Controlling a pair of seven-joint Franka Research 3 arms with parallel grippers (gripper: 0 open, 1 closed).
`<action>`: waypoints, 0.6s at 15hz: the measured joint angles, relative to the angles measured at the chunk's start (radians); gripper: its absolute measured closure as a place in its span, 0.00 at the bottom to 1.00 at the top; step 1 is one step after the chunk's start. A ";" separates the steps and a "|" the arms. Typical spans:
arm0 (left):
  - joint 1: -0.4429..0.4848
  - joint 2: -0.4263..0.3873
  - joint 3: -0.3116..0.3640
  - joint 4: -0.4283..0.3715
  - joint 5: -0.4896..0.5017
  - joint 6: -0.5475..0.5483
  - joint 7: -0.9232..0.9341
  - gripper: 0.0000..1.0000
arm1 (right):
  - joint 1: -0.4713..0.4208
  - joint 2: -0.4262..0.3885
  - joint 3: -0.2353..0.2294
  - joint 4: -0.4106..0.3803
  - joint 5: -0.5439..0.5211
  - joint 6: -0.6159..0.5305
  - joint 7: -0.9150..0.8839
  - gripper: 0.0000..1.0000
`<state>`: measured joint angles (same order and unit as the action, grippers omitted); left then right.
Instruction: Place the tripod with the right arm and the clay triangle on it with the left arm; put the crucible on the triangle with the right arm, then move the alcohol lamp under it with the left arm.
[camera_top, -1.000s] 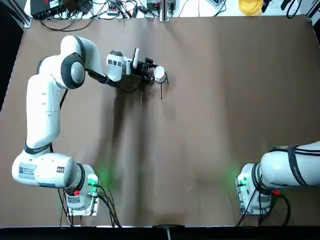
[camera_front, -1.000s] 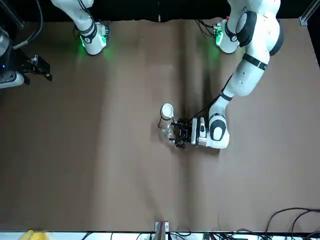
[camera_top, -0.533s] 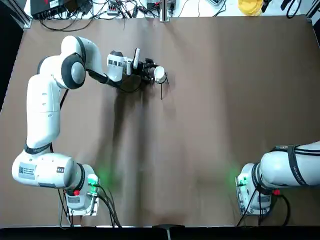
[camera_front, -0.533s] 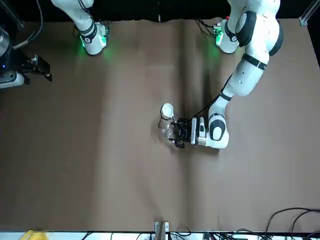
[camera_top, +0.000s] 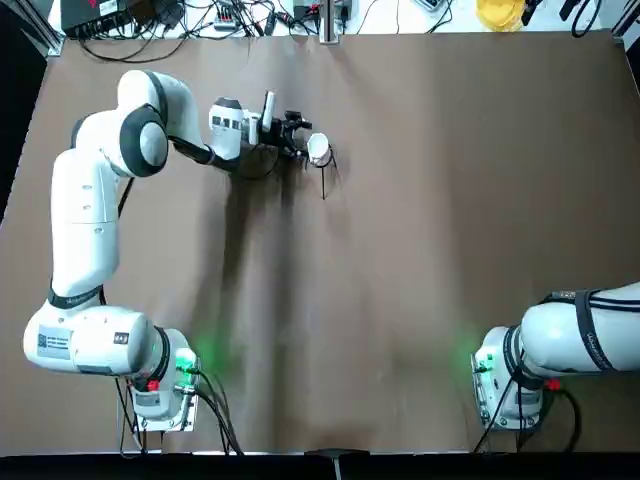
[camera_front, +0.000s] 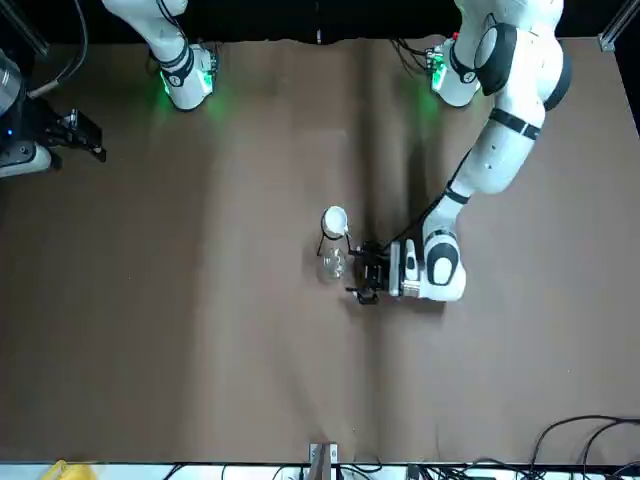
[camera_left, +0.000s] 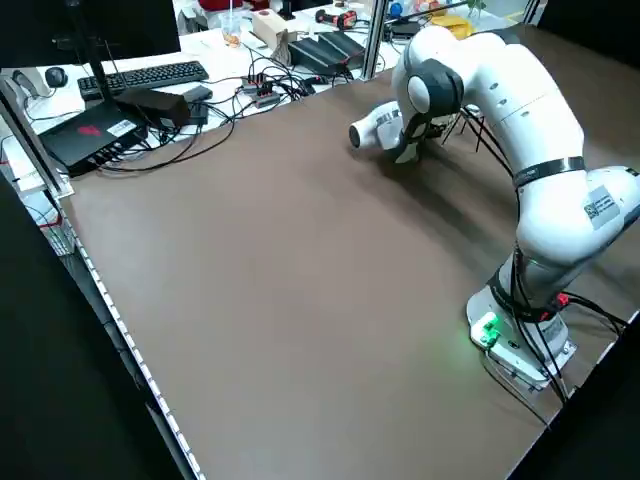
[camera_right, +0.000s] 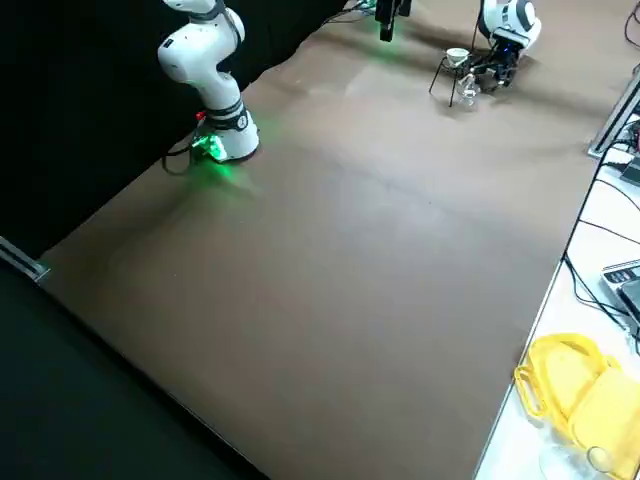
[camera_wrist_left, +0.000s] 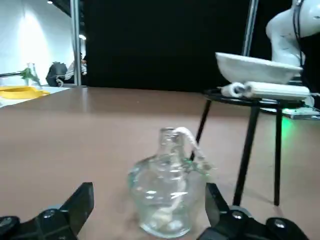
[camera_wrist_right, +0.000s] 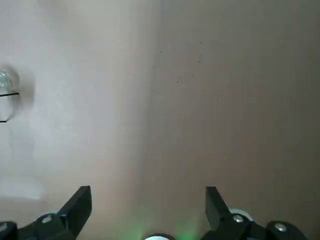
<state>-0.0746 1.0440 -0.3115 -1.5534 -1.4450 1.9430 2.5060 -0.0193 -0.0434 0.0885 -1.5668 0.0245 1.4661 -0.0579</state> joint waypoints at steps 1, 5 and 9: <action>0.015 -0.007 0.003 0.005 0.018 -0.001 -0.023 0.01 | 0.000 0.000 0.000 0.000 0.000 0.000 0.000 0.00; 0.097 -0.059 0.003 0.015 0.167 -0.009 -0.197 0.01 | 0.000 0.000 0.000 0.000 0.000 0.000 0.000 0.00; 0.189 -0.144 0.001 0.025 0.333 -0.057 -0.418 0.01 | 0.000 0.000 0.000 0.000 0.000 0.000 0.000 0.00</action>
<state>0.1142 0.9003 -0.3105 -1.5286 -1.1124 1.8862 2.0879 -0.0193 -0.0434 0.0885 -1.5668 0.0245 1.4661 -0.0579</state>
